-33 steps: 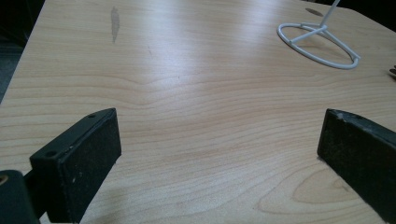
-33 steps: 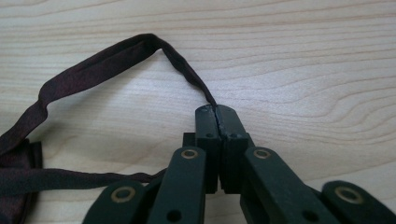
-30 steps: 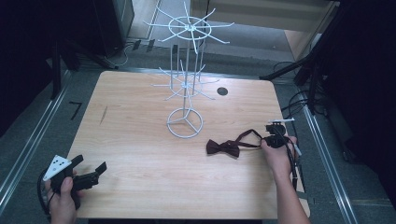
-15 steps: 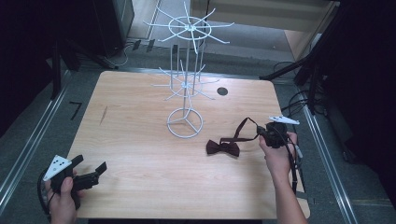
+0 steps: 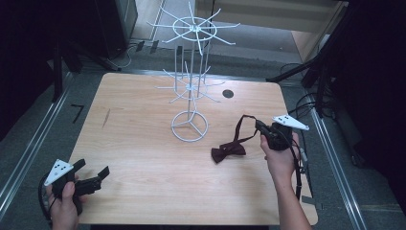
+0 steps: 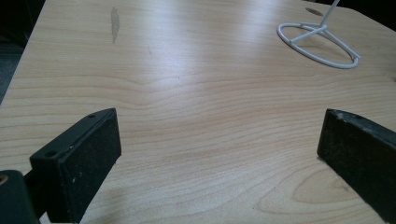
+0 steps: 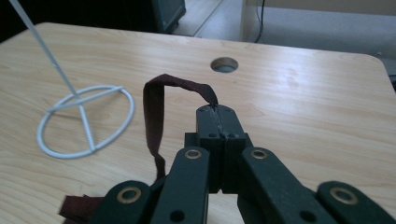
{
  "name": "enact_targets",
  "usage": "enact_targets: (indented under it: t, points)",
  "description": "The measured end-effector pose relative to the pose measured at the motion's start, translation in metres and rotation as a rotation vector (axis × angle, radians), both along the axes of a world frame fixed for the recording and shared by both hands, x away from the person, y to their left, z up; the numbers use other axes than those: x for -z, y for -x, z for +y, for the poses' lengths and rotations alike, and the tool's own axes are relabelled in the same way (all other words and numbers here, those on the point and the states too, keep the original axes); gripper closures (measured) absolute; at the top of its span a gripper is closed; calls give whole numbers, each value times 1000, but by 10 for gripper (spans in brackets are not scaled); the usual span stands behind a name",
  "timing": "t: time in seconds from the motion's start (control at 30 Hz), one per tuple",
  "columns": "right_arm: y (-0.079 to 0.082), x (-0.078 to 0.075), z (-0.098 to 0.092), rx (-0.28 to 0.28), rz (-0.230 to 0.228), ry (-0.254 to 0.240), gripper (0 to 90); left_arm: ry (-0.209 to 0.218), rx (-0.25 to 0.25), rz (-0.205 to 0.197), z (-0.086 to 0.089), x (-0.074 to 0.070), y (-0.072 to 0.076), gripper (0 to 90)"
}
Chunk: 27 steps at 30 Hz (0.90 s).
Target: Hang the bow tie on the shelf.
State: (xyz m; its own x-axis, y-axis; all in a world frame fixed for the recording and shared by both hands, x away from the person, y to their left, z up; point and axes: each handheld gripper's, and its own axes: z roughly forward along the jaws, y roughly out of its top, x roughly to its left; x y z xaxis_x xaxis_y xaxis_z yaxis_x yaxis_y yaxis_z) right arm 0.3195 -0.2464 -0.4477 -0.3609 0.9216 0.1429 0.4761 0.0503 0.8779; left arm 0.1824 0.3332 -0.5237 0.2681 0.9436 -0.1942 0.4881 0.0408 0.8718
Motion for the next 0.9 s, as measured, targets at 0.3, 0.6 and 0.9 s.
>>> enact_targets:
  t: [0.3,0.6,0.9]
  points:
    - [6,-21,11,-21,-60,-59,900,-1,0,0,0,0,0,2]
    - [12,-42,25,-48,-127,-83,900,1,0,-1,0,0,0,2]
    - [16,-58,38,-58,-183,-96,900,2,0,-1,0,0,0,2]
